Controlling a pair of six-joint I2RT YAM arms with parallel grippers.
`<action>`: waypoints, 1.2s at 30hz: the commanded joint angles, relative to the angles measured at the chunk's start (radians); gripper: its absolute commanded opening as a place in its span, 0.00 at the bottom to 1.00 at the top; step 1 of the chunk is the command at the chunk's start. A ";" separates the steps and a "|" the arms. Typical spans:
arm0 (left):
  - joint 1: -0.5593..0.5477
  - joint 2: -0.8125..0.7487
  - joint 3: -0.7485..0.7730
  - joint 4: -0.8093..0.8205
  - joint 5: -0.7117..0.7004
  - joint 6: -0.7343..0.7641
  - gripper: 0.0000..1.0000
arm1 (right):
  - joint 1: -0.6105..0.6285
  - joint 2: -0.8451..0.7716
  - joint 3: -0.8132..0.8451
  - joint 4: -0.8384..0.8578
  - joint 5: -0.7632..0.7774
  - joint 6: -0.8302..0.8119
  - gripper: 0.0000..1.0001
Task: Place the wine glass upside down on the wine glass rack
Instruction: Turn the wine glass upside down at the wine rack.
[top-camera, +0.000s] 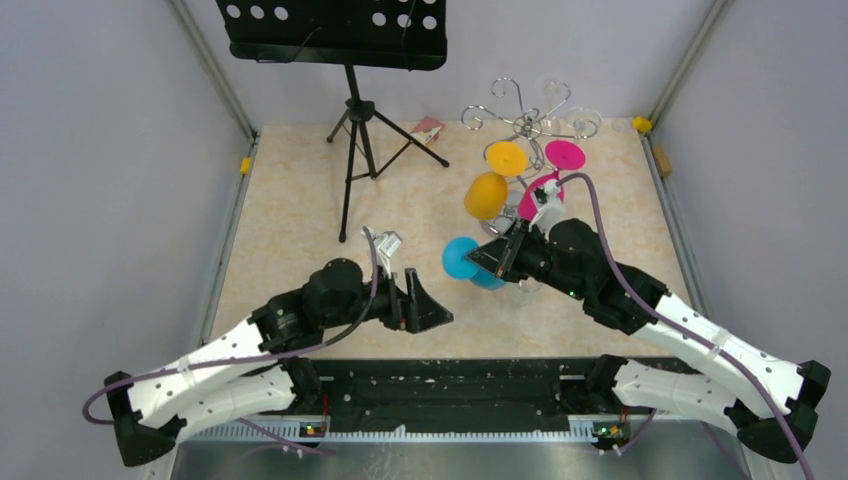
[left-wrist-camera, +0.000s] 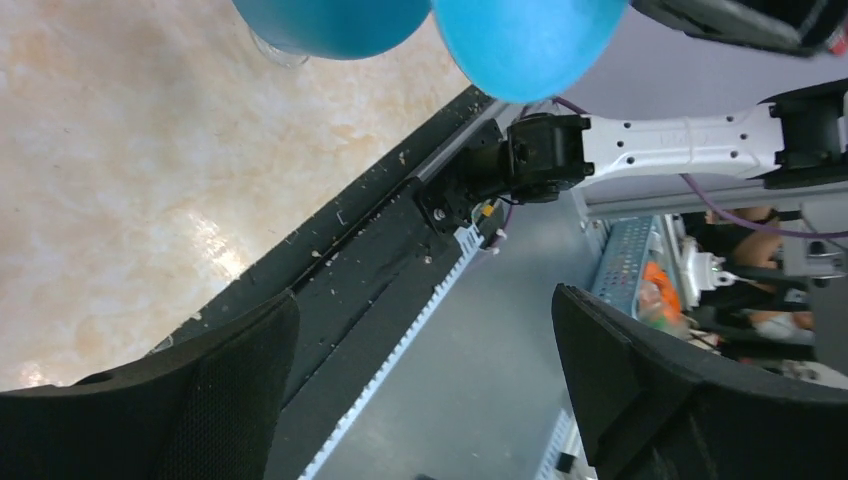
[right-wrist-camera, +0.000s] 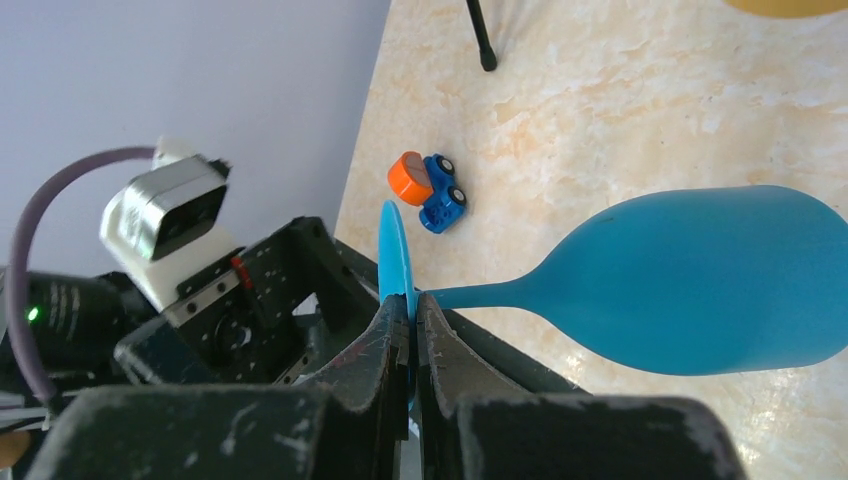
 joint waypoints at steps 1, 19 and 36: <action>0.157 0.079 0.047 0.086 0.338 -0.123 0.99 | -0.010 -0.028 0.037 0.011 0.021 -0.019 0.00; 0.337 0.052 -0.123 0.588 0.464 -0.402 0.88 | -0.011 -0.012 0.023 0.087 -0.053 -0.012 0.00; 0.348 0.188 -0.095 0.826 0.461 -0.507 0.26 | -0.010 0.009 0.024 0.183 -0.127 0.005 0.00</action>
